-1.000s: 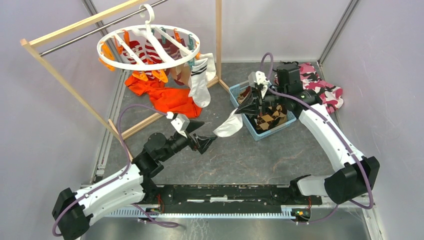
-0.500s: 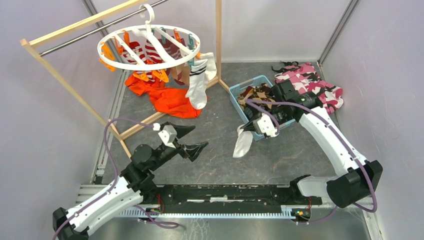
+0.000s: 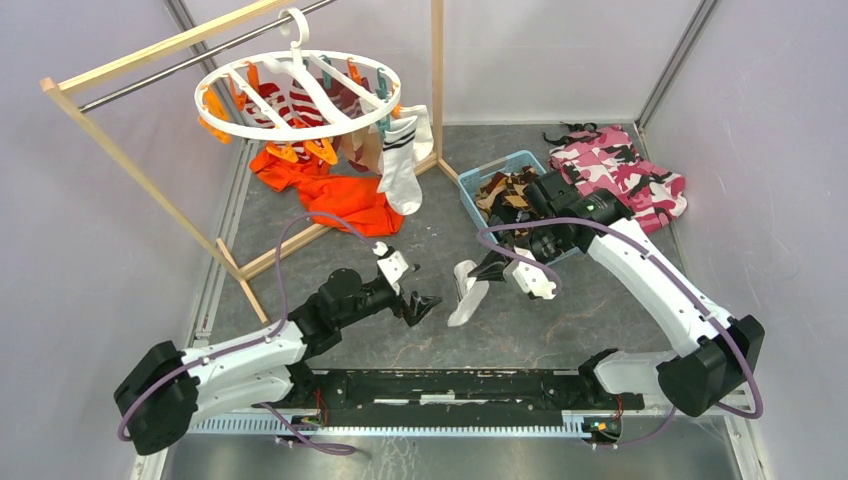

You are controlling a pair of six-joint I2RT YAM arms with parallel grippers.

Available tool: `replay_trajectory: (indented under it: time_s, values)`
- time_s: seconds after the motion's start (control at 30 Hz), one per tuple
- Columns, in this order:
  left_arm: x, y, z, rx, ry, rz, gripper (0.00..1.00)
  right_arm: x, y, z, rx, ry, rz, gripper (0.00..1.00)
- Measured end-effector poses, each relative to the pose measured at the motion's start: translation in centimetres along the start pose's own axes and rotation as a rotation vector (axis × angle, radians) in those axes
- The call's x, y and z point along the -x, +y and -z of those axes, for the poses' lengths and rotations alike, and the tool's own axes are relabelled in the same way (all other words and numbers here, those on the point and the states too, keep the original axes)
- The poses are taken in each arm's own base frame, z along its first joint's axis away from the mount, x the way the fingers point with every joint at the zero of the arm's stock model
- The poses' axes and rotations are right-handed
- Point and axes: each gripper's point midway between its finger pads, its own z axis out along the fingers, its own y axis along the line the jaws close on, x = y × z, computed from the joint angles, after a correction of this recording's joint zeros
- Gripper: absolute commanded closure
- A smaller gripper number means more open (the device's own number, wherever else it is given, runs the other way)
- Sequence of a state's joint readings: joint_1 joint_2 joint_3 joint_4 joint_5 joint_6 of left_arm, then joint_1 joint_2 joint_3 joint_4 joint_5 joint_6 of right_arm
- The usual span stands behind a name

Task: Clip the socks to the hanger
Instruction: Adjust the sock.

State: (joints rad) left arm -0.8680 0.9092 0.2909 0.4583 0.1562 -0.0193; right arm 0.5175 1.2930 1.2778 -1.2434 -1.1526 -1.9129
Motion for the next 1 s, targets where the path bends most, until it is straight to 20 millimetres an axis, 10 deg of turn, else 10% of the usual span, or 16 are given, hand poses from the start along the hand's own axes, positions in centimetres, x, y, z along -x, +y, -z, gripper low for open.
replay_trajectory:
  time_s: [0.37, 0.57, 0.73, 1.0]
  values:
    - [2.1, -2.2, -4.4, -0.093, -0.091, -0.052, 0.07, 0.6, 0.1, -0.4, 0.002, -0.03, 0.001, 1.0]
    - [2.7, -3.5, -6.2, -0.166, -0.098, -0.057, 0.38, 0.4, 0.4, -0.6, 0.007, -0.034, -0.01, 1.0]
    - [3.5, -4.5, -6.3, -0.22, -0.122, -0.063, 0.44, 0.2, 0.9, -0.8, 0.016, -0.032, -0.024, 1.0]
    - [3.1, -6.9, -5.5, -0.356, -0.1, -0.039, 0.94, 0.0, 1.0, -0.7, 0.022, -0.021, -0.028, 1.0]
